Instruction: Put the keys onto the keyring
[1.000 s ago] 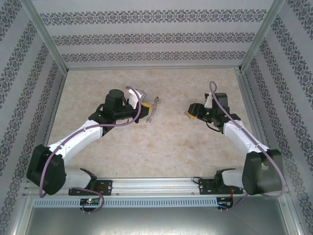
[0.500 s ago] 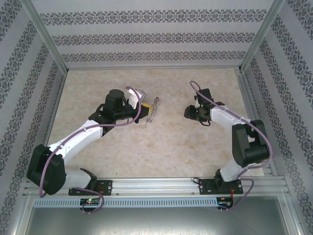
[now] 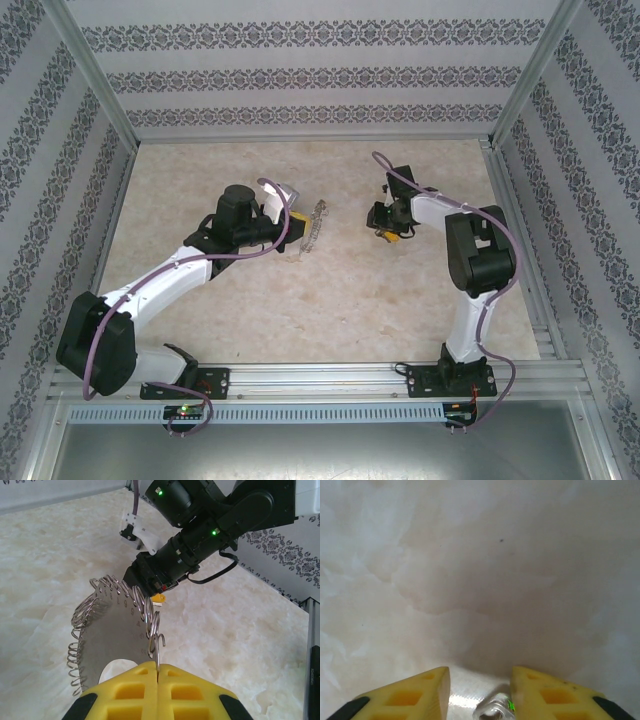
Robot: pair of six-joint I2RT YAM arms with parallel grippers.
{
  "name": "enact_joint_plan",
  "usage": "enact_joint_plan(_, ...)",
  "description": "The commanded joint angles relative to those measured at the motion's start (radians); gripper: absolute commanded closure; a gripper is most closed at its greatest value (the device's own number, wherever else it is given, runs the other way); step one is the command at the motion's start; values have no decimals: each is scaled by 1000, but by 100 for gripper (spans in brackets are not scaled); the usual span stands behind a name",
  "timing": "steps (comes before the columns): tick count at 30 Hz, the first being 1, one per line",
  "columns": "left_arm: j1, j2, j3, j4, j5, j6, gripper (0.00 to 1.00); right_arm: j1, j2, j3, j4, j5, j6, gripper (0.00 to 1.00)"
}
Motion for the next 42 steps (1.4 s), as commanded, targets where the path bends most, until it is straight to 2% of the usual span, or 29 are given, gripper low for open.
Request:
enact_joint_plan(1,-8,-13,-6,74,16,-12,100,21,-44,-60,-23,-79,15,66)
enact_joint_plan(6,-9,-22,-6,70,17,-8,100,55,-244,-234,55,-157,60,76)
enact_joint_plan(8,-8,-21,-4,68,18,-6,100,55,-340,-283,66,-112,80,76)
enact_joint_plan(12,-8,-15,-1,77,21,-10,100,37,-421,-295,17,4,91,64)
enact_joint_plan(18,-9,-15,-1,80,27,-11,100,59,-359,-246,-60,66,56,62)
enact_joint_plan(23,-9,-16,-2,82,29,-11,100,94,-319,-245,-106,119,30,66)
enact_joint_plan(31,-9,-7,-5,97,34,-15,100,124,-313,-276,-107,134,42,72)
enact_joint_plan(42,-9,-5,-19,122,40,-27,100,130,-257,-279,-90,137,58,74)
